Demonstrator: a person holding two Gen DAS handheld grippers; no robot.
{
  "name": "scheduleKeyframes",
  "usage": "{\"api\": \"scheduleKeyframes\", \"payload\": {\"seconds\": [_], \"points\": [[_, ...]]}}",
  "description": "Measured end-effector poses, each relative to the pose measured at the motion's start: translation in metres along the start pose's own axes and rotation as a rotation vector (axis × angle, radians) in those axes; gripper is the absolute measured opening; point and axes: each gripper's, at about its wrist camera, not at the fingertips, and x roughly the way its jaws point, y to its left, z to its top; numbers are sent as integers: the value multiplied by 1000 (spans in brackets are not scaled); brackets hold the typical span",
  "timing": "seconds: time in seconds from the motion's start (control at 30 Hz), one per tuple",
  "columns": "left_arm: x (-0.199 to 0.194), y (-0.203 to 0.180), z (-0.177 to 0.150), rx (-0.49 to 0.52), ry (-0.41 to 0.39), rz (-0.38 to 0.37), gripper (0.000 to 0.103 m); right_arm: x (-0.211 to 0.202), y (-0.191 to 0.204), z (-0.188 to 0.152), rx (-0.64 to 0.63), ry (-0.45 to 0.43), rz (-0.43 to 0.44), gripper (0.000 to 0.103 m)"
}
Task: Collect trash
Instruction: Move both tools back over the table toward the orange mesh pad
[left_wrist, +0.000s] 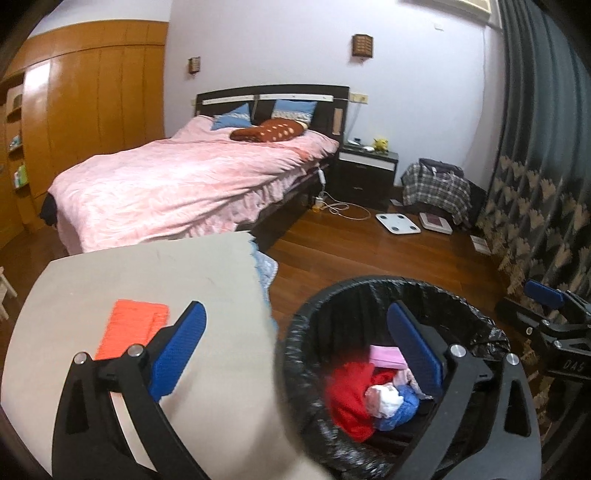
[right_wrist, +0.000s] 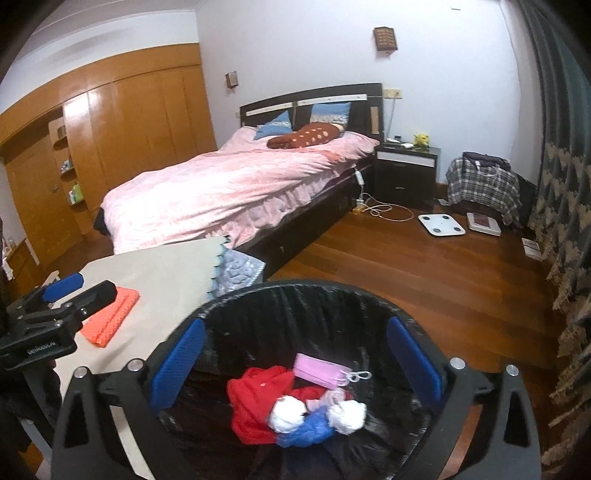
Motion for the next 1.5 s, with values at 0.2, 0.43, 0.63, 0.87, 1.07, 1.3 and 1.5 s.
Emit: {"api": "scheduleKeyframes", "payload": {"seconds": [0.2,0.43,0.63,0.87,1.07,1.3,1.5], "points": [[-15,32,0,-37,-19,57,96,12,38,9,-48,3,53,97],[-27,77,-1,-72,-34,135,96,29,85,16,-95,3,115,97],[-34,118,-5,-97,-34,201,96,47,128,19,-135,9,168,97],[-35,172,-19,-137,-12,279,96,81,189,17,-183,24,238,97],[-36,219,-35,-160,7,341,96,108,226,0,-193,51,280,97],[-38,262,-57,-193,39,396,96,135,256,-21,-209,106,303,93],[-36,282,-71,-217,66,418,96,160,283,-40,-245,172,315,80]]}}
